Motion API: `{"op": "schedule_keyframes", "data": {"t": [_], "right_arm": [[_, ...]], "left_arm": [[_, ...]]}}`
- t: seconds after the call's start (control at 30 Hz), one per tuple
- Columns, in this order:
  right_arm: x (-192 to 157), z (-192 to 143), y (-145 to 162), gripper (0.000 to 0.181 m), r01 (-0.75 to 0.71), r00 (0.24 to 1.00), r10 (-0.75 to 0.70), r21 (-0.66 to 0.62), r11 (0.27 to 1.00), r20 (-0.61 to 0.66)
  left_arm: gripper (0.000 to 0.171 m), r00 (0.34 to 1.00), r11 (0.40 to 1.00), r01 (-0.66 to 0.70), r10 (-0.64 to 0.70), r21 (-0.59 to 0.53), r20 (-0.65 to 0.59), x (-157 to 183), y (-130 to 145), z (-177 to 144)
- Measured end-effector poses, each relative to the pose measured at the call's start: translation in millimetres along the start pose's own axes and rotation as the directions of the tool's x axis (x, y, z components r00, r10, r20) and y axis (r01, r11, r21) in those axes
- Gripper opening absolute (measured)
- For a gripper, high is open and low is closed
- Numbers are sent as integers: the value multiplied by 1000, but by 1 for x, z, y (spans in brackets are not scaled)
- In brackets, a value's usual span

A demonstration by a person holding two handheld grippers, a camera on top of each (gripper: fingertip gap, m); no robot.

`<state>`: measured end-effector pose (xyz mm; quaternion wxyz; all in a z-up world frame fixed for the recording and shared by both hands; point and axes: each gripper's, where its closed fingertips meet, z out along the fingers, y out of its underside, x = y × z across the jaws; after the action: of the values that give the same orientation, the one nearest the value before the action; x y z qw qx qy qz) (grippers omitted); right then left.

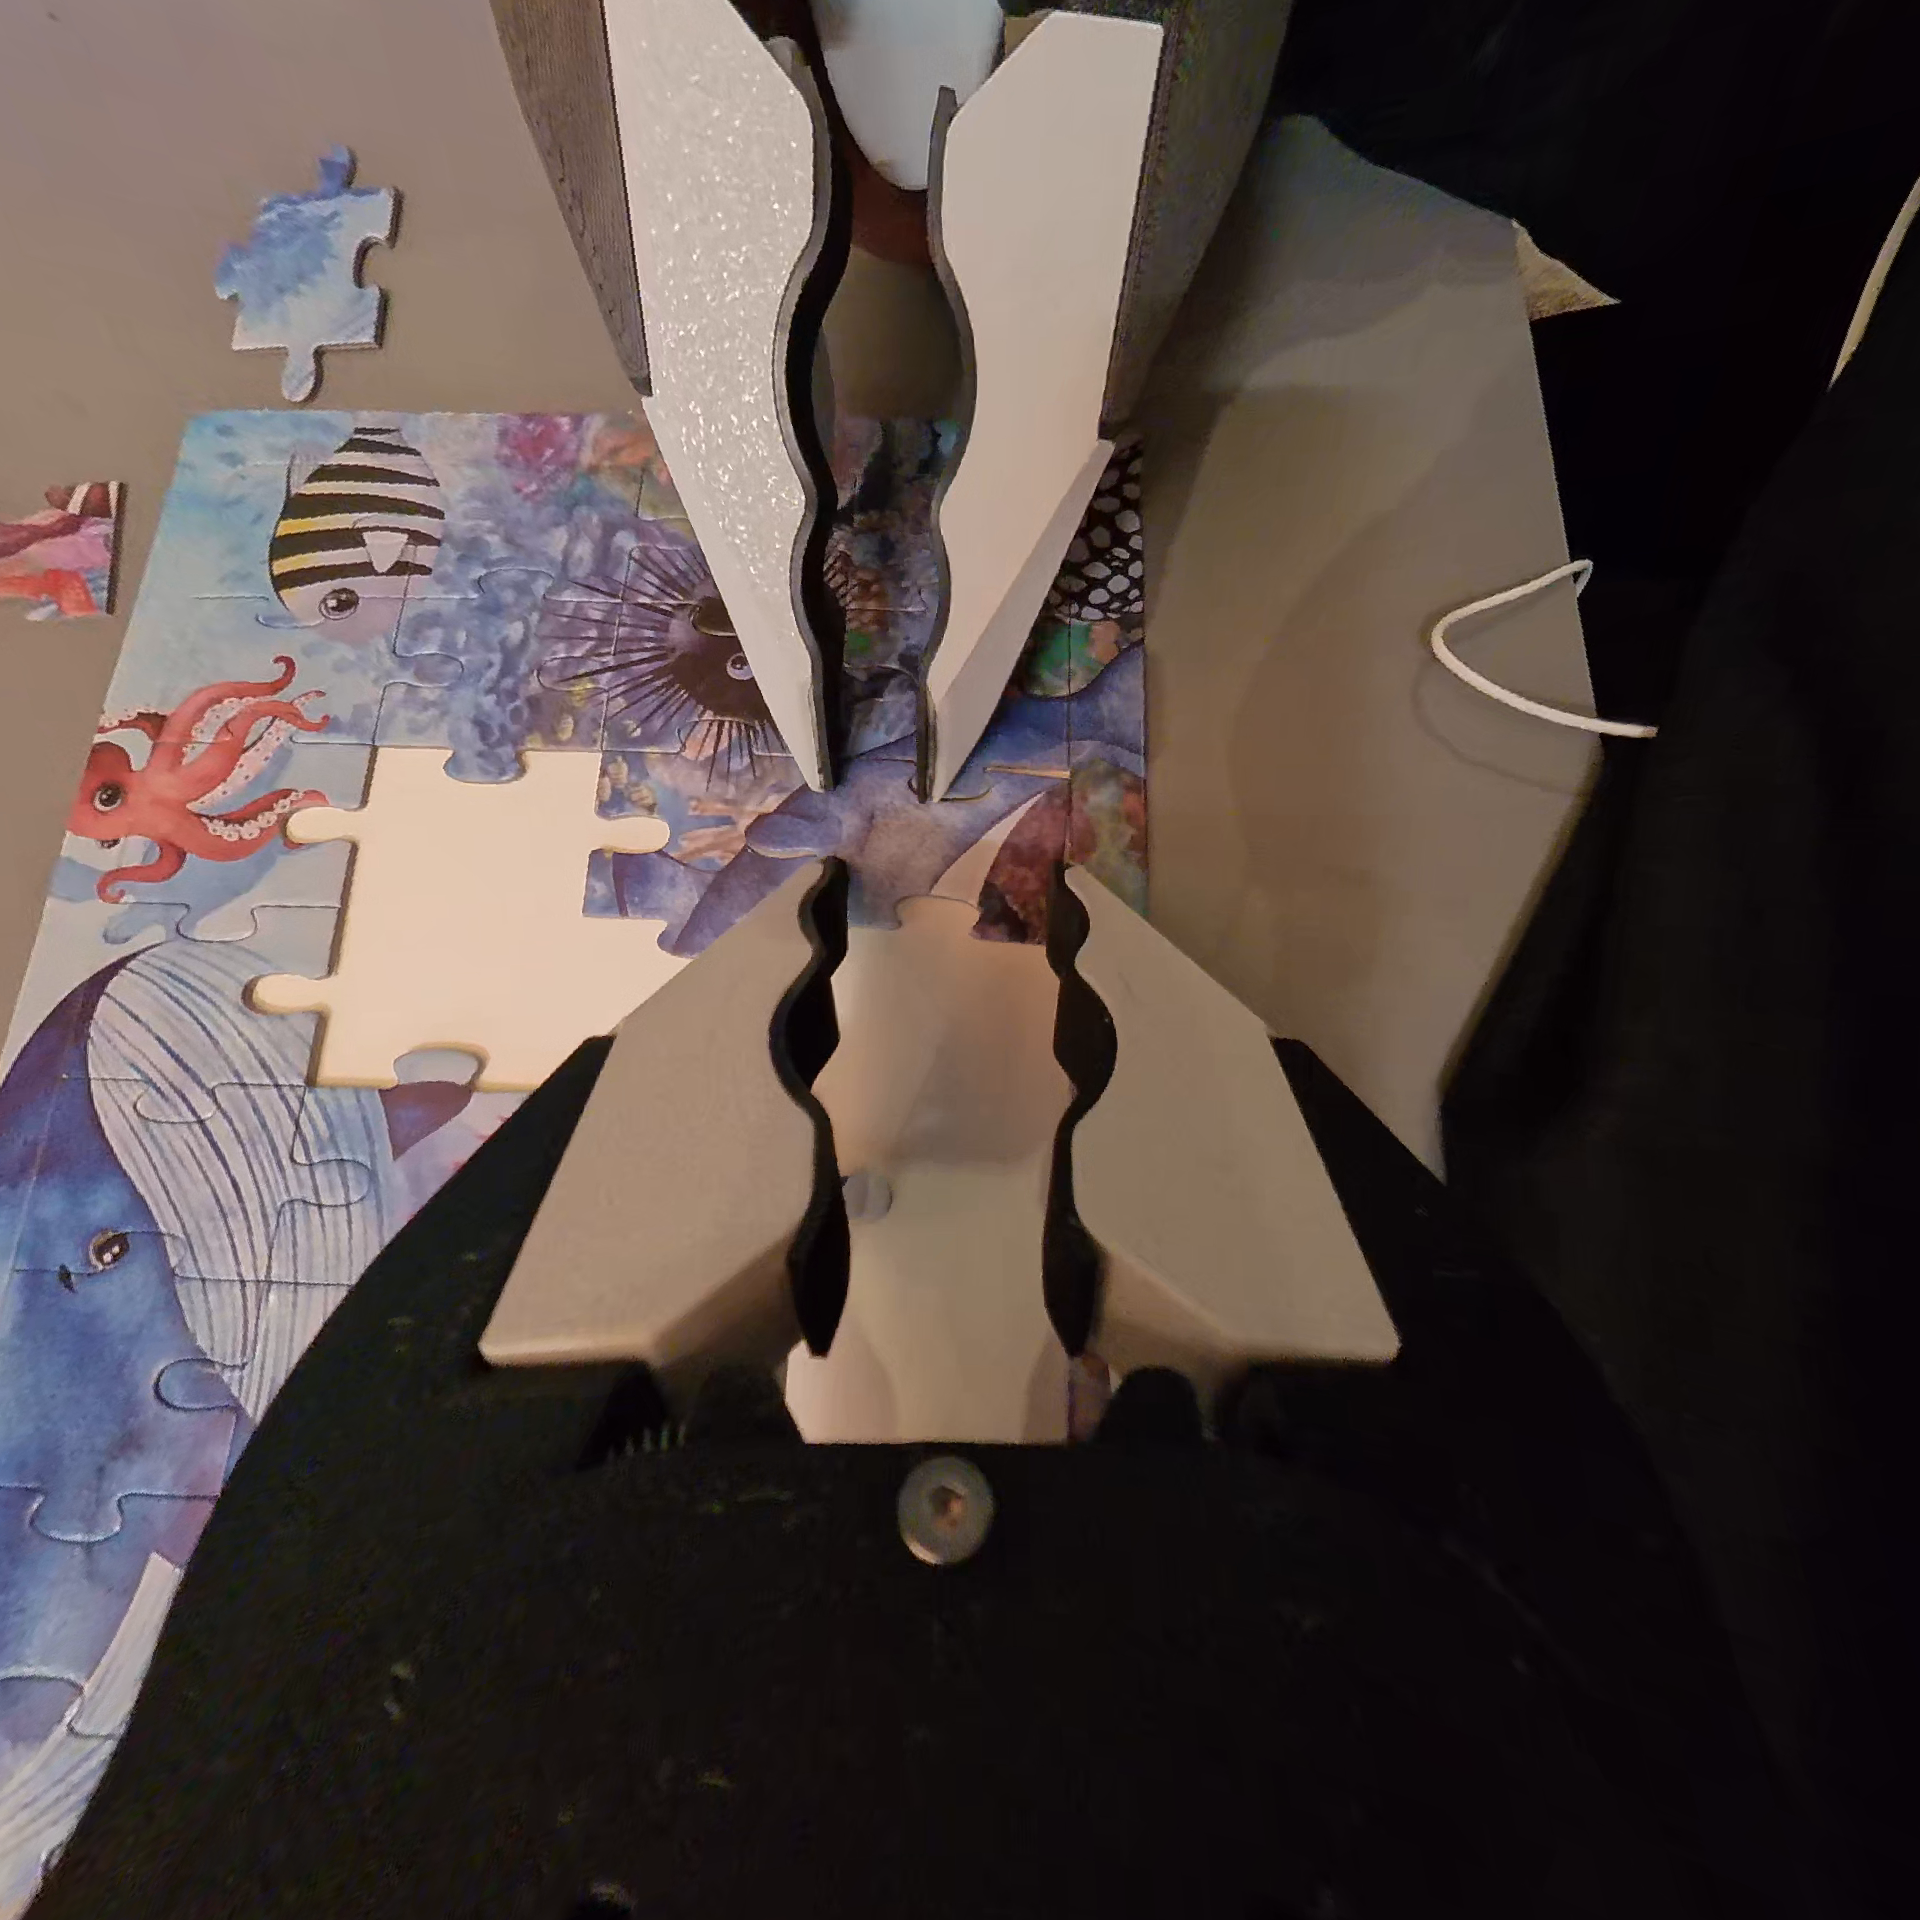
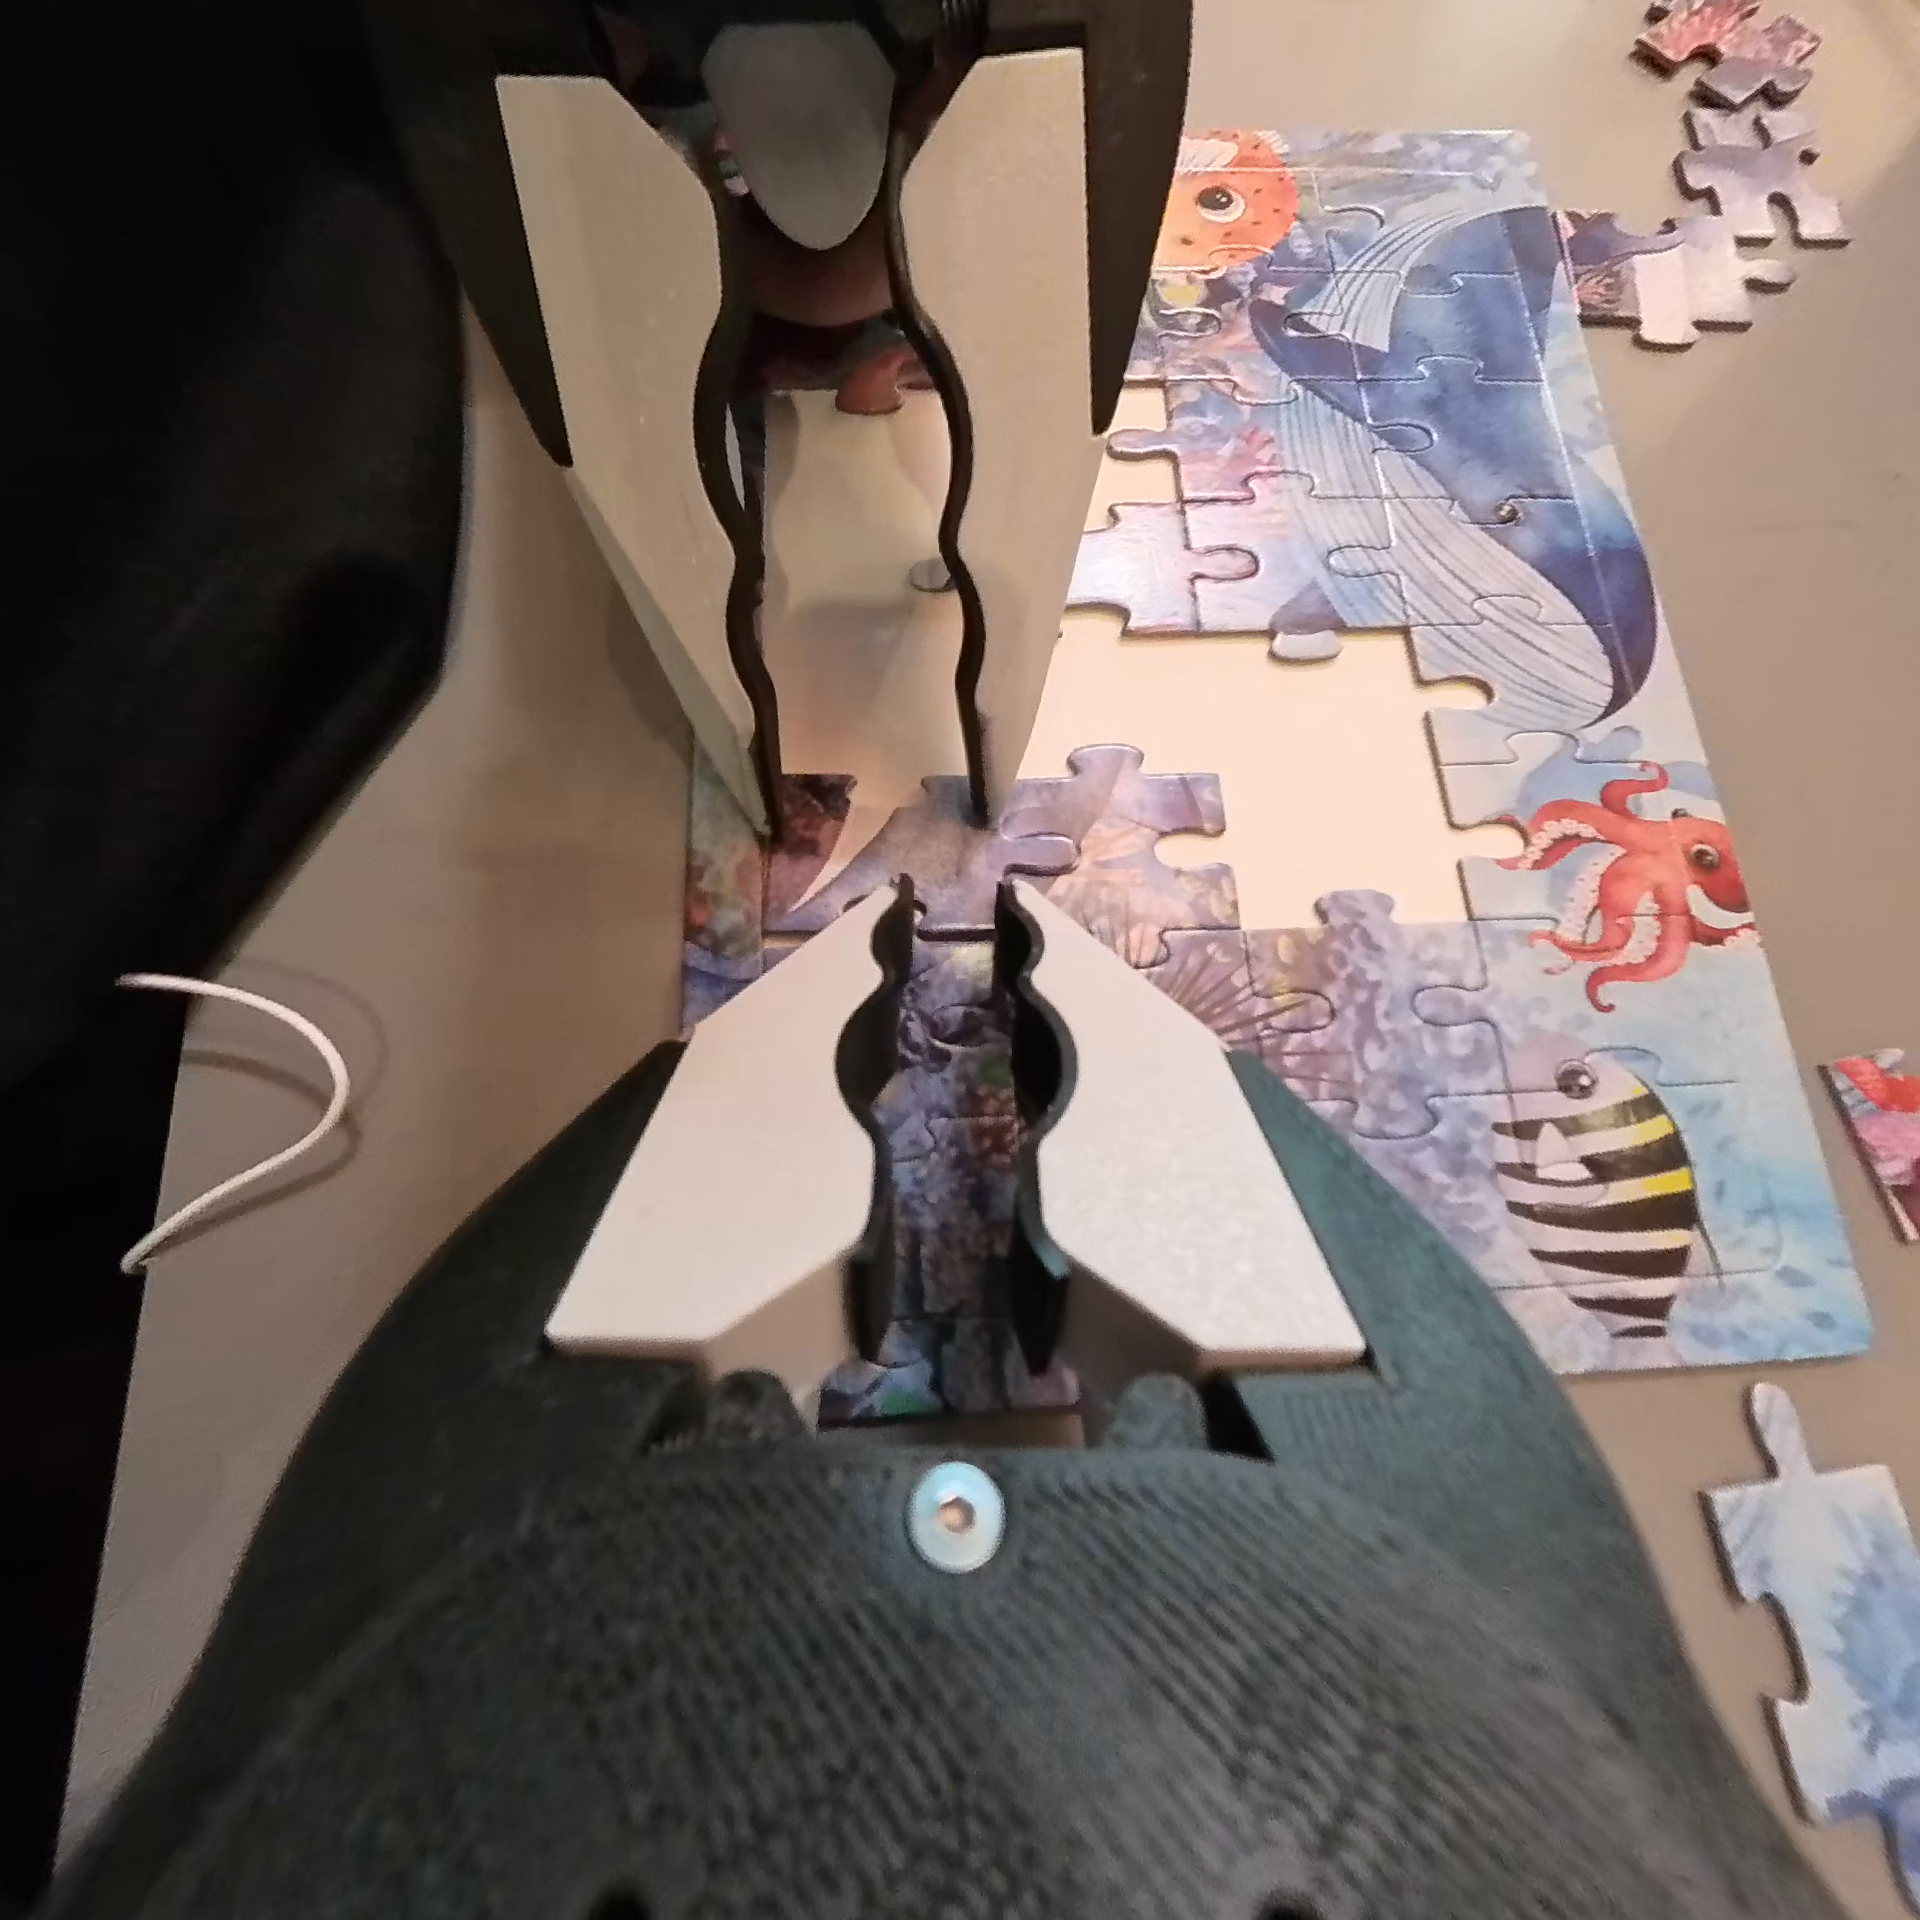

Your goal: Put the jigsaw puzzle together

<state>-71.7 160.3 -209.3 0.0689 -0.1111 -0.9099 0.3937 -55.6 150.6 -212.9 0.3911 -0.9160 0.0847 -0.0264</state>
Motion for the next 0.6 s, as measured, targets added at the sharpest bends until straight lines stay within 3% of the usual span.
{"op": "schedule_keyframes", "data": {"t": [0.43,0.6], "right_arm": [[1,-1,2,13,-3,1000,3,2,1000,1],[-1,-1,2,13,-3,1000,3,5,1000,16]], "left_arm": [[35,999,999,-35,35,3,-14,6,-2,1],[36,1000,998,-8,9,54,-11,2,-8,-4]]}}
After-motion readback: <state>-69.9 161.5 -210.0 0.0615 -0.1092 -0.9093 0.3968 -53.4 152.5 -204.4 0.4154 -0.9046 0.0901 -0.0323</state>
